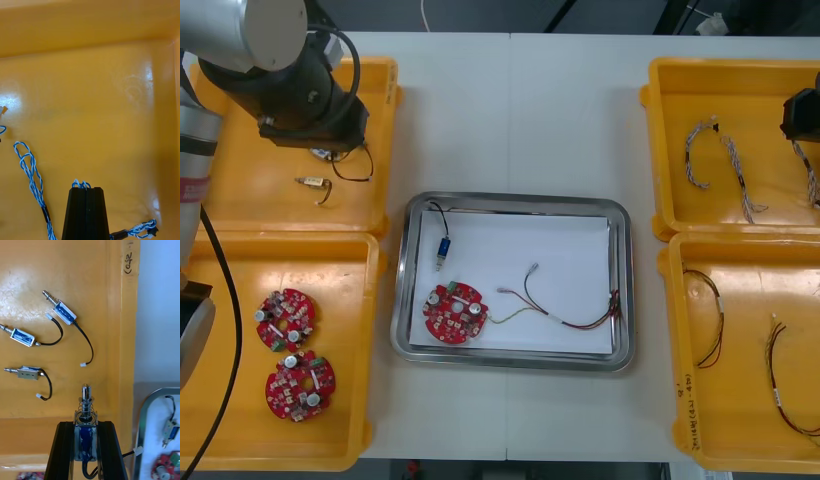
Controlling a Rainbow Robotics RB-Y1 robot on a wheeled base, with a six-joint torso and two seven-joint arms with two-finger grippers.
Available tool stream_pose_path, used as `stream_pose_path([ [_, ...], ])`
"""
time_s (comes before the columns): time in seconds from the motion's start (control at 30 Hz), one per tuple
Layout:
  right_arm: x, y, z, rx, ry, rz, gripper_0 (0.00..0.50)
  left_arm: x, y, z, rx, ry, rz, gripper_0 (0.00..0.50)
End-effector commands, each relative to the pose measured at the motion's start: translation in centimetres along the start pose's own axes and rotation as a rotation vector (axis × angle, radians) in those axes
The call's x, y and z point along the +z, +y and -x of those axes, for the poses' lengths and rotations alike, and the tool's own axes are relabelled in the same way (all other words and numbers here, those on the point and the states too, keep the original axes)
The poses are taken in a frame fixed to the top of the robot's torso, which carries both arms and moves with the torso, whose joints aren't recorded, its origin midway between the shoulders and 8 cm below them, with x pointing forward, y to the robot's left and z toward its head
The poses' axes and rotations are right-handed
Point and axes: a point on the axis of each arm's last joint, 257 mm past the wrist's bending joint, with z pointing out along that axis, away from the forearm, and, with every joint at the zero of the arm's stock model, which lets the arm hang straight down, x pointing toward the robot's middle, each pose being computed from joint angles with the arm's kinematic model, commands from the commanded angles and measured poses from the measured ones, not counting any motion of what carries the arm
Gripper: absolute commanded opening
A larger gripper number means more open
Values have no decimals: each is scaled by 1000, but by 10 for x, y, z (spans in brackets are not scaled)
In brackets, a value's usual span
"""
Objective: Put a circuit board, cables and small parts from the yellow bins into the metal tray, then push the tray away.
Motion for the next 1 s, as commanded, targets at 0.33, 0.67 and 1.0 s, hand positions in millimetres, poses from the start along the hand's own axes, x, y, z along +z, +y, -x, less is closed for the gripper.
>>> stream_pose_path([
  [0.33, 4, 7, 8, 24, -53, 22, 326, -6, -46, -14, -68, -16, -31, 7],
  [0.67, 3, 6, 9, 18, -55, 23, 500, -7, -48, -15, -75, -13, -36, 6],
  [1.0, -18, -20, 21, -151, -82, 12, 500, -6, -48, -16, -76, -10, -39, 6],
])
